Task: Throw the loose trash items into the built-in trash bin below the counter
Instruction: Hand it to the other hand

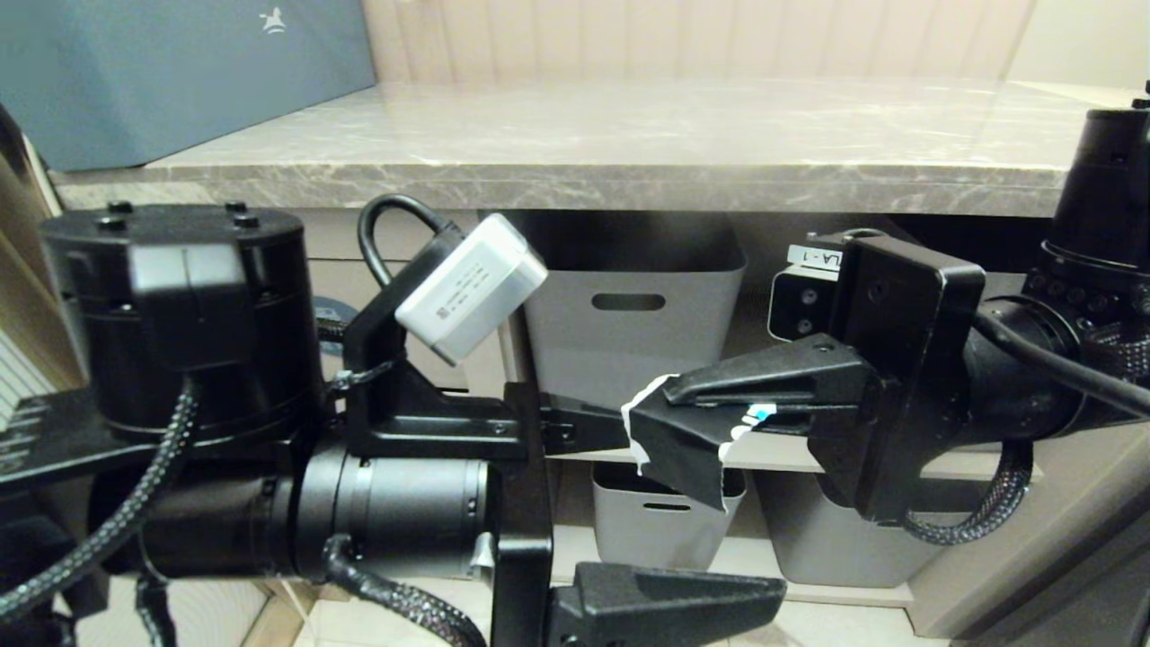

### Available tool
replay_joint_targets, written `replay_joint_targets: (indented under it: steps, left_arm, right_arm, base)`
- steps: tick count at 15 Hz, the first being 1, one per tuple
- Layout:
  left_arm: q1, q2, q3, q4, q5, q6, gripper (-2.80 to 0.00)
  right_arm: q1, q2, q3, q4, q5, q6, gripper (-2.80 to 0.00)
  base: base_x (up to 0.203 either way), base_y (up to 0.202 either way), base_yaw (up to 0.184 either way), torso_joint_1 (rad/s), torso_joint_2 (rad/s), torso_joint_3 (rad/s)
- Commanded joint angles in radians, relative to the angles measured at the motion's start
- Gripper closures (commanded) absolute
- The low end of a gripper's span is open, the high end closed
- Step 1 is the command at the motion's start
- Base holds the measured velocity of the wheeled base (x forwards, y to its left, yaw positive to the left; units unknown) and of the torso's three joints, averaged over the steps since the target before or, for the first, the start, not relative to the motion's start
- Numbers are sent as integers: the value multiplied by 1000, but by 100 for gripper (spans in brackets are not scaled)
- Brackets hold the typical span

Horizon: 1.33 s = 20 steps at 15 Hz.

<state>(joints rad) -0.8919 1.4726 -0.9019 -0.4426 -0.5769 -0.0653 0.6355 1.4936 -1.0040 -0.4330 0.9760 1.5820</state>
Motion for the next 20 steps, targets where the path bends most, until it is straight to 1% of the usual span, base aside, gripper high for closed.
replay_joint_targets:
  steps: [1, 5, 8, 20]
  left_arm:
    - [-1, 0, -2, -4, -3, -1, -280]
    - [-2, -1, -5, -4, -3, -1, -280]
    - [-2, -1, -3, -5, -3, -1, -280]
    - [-4, 2, 1, -5, -3, -1, -280]
  right_arm:
    - [1, 0, -1, -3, 6, 9, 0]
    - [2, 7, 1, -1, 7, 10, 0]
    - [19, 9, 4, -1, 6, 9, 0]
    - [19, 19, 1, -3, 6, 9, 0]
  base:
    - [0, 0, 0, 0, 0, 0]
    - [0, 0, 0, 0, 0, 0]
    - [0, 0, 0, 0, 0, 0]
    - [0, 0, 0, 0, 0, 0]
